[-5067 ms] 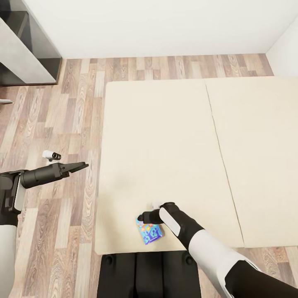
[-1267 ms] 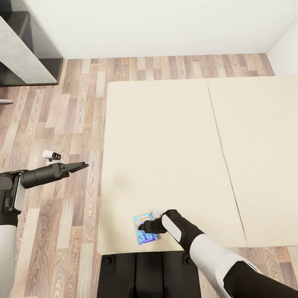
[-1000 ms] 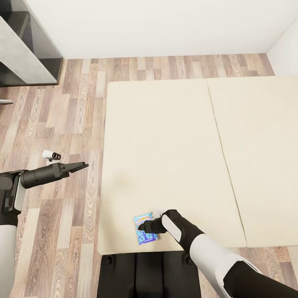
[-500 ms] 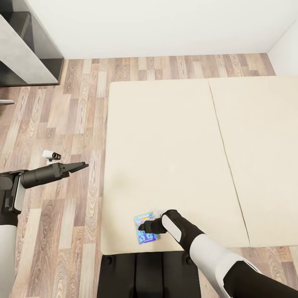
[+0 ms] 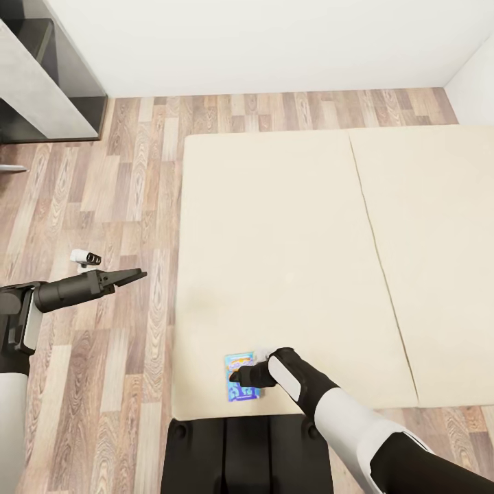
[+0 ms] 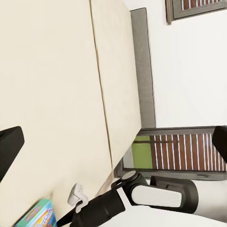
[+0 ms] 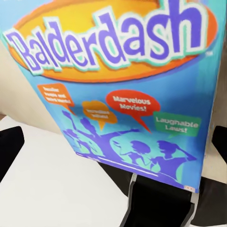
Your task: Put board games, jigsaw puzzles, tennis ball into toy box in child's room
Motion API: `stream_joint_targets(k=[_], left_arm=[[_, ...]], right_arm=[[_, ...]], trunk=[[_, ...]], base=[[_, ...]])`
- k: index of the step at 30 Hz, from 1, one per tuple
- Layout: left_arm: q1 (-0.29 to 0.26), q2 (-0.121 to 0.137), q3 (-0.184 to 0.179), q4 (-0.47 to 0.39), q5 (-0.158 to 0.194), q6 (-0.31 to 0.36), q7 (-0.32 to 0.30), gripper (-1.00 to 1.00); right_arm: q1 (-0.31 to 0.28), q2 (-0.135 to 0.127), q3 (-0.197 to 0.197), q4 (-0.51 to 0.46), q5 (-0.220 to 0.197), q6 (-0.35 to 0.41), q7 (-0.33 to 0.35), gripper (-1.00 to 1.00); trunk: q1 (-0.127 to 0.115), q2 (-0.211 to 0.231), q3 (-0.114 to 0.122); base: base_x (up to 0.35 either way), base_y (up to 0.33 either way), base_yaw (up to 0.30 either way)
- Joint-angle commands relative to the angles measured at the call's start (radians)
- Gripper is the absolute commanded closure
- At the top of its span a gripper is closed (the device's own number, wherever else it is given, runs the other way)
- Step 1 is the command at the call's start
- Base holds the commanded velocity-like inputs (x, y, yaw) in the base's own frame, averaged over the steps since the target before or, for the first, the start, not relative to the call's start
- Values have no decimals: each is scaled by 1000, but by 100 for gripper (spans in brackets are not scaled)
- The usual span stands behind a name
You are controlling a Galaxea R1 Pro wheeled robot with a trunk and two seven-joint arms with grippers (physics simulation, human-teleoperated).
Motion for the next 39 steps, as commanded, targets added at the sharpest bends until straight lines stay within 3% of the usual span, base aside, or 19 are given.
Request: stream_joint_targets(k=[1, 39], left_arm=[[0, 0, 0, 0, -1, 11, -4, -100], [0, 0, 0, 0, -1, 11, -4, -100]], right_arm=[[-1, 0, 4, 0, -5, 2, -4, -100], [-2, 0, 4, 61, 1, -38, -8, -100]], trunk=[[1, -2, -1], [1, -2, -1]], base=[[-9, 22, 0], [-1, 5, 0]])
